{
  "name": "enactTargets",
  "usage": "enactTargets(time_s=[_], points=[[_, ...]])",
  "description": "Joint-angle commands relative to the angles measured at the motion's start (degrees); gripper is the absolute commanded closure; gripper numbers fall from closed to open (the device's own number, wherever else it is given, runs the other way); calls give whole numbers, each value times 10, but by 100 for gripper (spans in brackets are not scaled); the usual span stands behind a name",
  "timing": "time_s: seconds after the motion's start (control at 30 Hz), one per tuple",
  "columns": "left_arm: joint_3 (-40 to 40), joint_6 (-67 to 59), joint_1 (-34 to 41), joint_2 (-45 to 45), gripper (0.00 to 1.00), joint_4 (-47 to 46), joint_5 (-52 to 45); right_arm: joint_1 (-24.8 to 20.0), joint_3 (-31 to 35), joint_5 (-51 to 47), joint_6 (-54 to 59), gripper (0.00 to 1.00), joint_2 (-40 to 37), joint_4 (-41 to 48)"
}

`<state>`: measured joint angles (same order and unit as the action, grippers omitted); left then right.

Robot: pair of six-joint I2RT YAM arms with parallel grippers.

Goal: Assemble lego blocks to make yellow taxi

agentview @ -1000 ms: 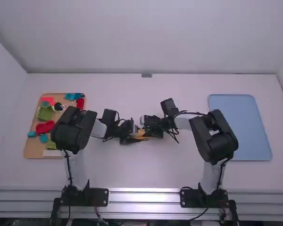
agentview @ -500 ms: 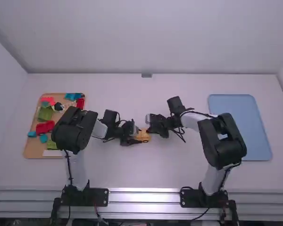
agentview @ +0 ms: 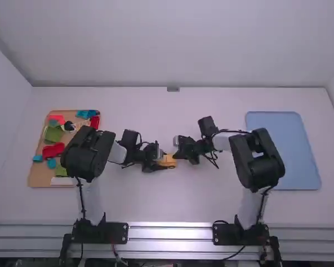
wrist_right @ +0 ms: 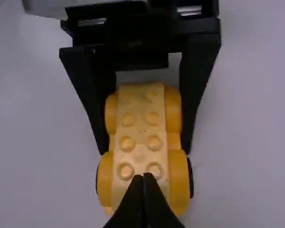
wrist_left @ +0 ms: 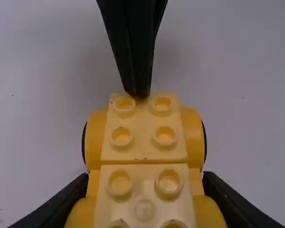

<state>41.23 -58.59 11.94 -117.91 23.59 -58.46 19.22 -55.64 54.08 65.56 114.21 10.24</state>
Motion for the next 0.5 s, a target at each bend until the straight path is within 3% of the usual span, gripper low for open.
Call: enactTargets(time_s=[0.0, 0.37, 0.47], points=[[-6, 2, 3, -9, 52, -6, 11, 23, 5, -21, -10, 100, 10, -2], [-6, 3, 2, -9, 54, -7, 11, 75, 5, -182, -99, 100, 10, -13], [-6, 2, 3, -9, 54, -6, 11, 82, 5, -185, -97, 100, 10, -7]])
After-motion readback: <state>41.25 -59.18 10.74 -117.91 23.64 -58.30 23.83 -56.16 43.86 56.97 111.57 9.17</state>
